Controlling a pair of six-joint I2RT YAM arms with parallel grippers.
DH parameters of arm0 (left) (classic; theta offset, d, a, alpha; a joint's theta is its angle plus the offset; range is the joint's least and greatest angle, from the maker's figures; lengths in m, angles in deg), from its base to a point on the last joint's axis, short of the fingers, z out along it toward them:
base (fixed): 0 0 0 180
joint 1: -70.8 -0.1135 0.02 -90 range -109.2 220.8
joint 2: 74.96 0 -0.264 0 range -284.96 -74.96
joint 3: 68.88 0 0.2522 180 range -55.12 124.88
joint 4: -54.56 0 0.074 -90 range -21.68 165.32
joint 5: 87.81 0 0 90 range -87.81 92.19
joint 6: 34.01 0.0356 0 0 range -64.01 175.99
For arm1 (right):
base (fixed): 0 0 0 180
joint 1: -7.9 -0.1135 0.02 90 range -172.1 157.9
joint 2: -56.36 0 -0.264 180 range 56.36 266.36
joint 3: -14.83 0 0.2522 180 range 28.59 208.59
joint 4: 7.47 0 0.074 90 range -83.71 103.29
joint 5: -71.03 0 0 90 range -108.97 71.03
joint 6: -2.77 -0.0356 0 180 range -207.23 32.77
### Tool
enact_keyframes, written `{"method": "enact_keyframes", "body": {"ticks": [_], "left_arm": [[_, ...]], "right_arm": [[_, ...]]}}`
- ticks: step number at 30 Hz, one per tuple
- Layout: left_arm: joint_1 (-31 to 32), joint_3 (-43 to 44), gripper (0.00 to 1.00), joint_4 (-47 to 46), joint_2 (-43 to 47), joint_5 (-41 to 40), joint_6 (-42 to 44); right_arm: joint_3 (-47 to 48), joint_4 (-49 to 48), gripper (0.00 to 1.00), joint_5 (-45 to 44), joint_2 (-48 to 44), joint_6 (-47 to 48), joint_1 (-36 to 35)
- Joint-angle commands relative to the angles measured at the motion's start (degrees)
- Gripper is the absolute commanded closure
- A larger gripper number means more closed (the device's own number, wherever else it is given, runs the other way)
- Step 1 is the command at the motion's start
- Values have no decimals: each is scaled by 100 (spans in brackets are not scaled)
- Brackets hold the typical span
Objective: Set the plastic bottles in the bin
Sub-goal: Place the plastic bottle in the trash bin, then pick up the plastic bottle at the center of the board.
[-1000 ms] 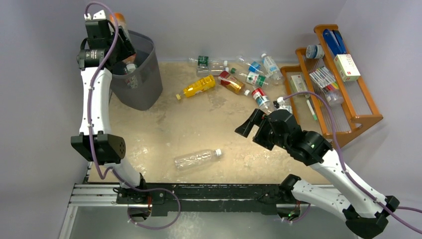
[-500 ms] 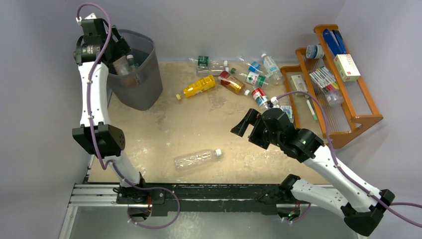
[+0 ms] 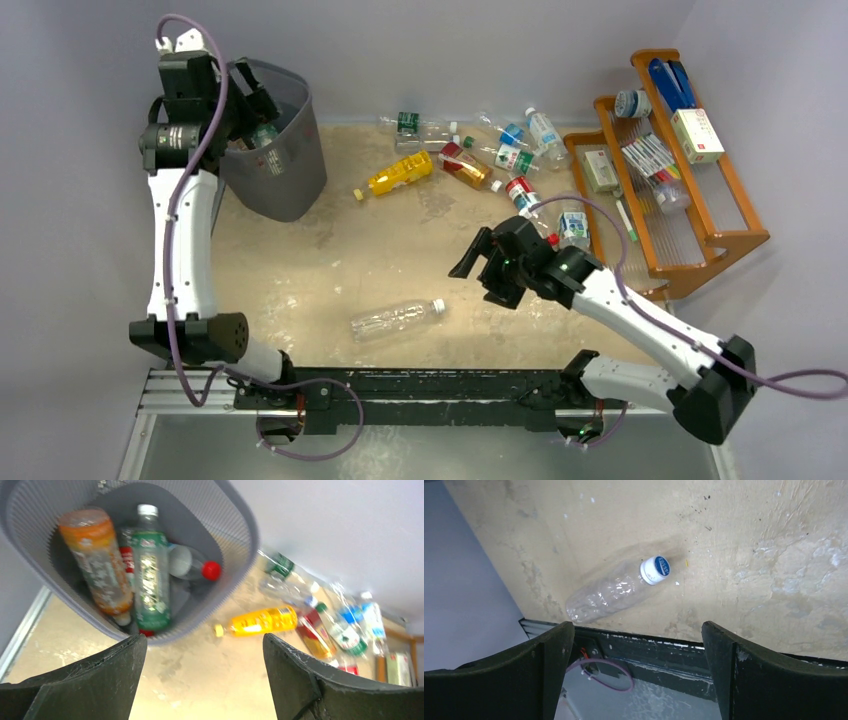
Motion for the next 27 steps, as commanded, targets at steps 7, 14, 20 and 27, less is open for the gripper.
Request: {"method": "enact_keyframes", "body": {"ticks": [7,14,20,27], "left_arm": [[667,-1519,14,-297,1348,519,105],[673,-2315,13,-196,1968,815,257],[673,-2837,13,-400,2311,955,142],[673,-2730,13,-349,2300,1006,175]], "right_arm": [[239,-576,8,486,1470,-802,-24],[315,-696,15,799,2315,-1107,-167],[847,-180,23,792,2982,-1486,-437],[1178,158,27,880,3571,-1853,-636]]}}
